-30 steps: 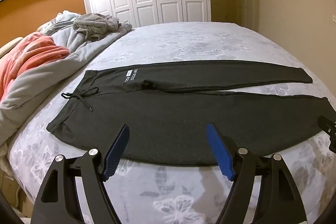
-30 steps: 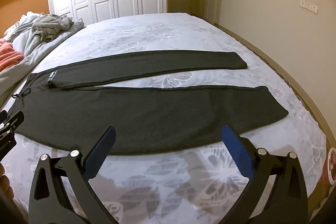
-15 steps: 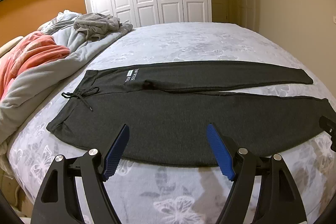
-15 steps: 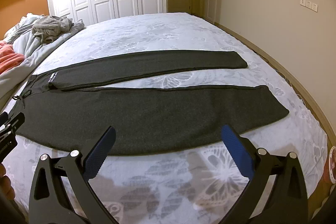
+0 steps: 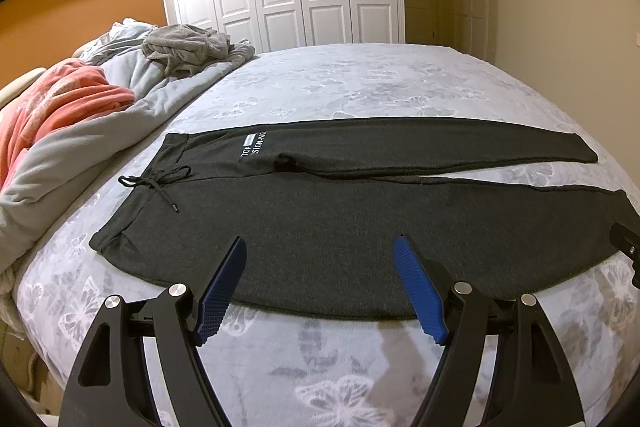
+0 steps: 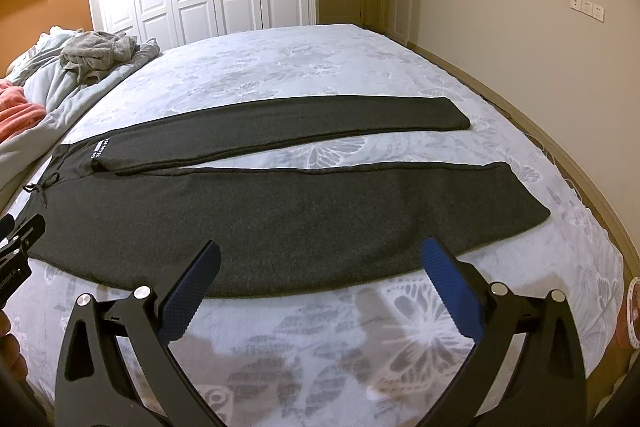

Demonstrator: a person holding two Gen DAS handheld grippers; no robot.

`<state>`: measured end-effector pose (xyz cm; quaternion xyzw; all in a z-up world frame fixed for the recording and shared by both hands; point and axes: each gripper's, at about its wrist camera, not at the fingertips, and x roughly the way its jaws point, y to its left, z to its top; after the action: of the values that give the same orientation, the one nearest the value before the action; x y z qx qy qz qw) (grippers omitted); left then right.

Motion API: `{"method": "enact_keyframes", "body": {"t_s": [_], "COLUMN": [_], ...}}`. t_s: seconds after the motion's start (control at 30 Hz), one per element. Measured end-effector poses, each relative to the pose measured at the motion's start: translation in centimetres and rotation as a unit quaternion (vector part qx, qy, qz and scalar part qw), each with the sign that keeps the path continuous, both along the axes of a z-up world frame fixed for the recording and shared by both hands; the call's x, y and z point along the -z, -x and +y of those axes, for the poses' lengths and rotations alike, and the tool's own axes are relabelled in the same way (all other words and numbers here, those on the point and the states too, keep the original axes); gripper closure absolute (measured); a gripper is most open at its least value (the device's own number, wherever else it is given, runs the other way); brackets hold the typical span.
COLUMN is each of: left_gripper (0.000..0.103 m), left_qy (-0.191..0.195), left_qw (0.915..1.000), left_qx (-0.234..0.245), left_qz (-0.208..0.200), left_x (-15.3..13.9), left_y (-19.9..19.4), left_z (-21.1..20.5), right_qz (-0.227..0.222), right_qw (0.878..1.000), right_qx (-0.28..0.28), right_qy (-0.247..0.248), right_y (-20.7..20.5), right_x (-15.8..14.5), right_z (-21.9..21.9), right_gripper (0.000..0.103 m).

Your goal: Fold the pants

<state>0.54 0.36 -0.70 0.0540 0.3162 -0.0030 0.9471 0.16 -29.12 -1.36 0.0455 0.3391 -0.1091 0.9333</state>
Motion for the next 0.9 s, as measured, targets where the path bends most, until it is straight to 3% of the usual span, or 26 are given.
{"method": "enact_keyframes", "body": {"t_s": [0.9], "left_gripper": [0.029], "left_qy": [-0.002], "left_qw": [1.0], "left_qx": [-0.004], "left_qz": [-0.004], "left_x": [-0.5], "left_y": [0.06], "left_z": [0.03], "right_qz": [-0.002], "right_qw": [1.0], "right_qx": [0.002], "right_qy": [0.0], "right_y": [0.06], "right_x": [-0.05], "right_z": [-0.15], "right_gripper": [0.005]}}
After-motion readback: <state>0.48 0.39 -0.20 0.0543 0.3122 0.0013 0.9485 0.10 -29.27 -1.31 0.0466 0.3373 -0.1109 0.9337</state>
